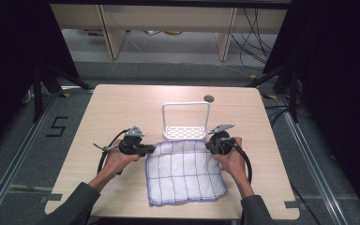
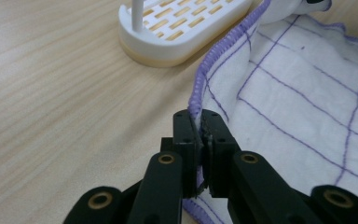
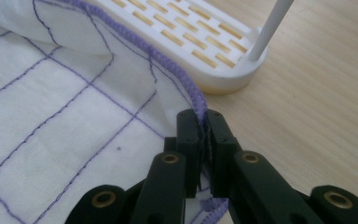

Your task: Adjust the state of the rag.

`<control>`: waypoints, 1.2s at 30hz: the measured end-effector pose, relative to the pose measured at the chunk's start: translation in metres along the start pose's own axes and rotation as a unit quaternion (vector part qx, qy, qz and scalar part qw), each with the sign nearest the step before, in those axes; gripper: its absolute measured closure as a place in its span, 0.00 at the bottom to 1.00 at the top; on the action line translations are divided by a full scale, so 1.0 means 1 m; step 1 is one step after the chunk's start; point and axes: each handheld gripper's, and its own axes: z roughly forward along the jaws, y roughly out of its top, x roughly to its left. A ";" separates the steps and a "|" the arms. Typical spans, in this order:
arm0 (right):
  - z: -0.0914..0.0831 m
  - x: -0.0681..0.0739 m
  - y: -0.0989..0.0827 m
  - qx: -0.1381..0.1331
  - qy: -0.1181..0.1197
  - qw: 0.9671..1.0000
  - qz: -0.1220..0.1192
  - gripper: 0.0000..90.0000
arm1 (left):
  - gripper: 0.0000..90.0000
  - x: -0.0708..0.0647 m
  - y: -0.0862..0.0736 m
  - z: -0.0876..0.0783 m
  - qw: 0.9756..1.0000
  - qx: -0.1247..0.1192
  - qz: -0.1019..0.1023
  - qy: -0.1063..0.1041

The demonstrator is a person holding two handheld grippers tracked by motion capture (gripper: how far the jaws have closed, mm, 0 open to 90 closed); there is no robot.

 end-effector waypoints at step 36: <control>-0.090 0.048 -0.086 -0.026 0.007 0.998 0.050 0.47 | 0.40 -0.091 -0.068 -0.062 0.998 -0.004 -0.023 -0.051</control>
